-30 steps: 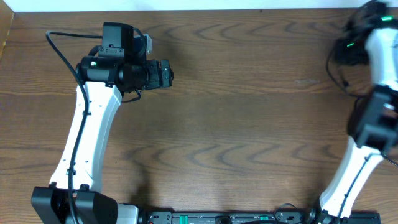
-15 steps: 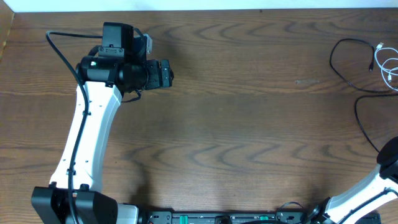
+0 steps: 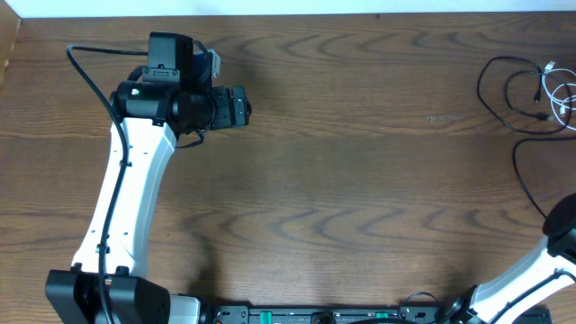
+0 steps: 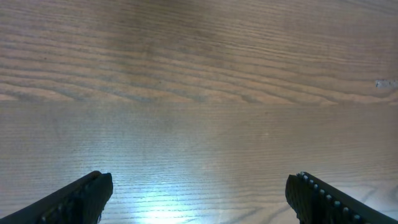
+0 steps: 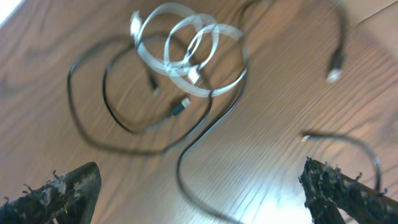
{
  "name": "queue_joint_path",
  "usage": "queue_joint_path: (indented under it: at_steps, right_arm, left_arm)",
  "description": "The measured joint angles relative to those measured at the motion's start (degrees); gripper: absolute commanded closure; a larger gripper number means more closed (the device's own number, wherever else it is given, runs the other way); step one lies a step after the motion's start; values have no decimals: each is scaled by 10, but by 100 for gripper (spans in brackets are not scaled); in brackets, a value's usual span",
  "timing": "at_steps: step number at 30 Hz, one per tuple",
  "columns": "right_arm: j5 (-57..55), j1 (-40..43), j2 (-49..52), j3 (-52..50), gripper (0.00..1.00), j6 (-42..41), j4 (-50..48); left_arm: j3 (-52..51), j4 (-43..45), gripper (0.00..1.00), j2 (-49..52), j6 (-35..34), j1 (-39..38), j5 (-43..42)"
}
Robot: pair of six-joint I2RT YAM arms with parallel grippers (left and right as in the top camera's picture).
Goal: Untangle cables
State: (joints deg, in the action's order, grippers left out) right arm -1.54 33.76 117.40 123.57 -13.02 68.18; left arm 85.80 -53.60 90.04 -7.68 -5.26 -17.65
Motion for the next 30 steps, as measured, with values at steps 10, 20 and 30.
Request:
queue_joint_path:
  at_steps: [10, 20, 30]
  right_arm:
    - [132, -98, -3, 0, 1, 90, 70]
    - [211, -161, -167, -7, 1, 152, 137]
    - [225, -172, -431, -3, 1, 158, 197]
  left_arm:
    - [0, 0, 5, 0, 0, 0, 0]
    - [0, 0, 5, 0, 0, 0, 0]
    - [0, 0, 5, 0, 0, 0, 0]
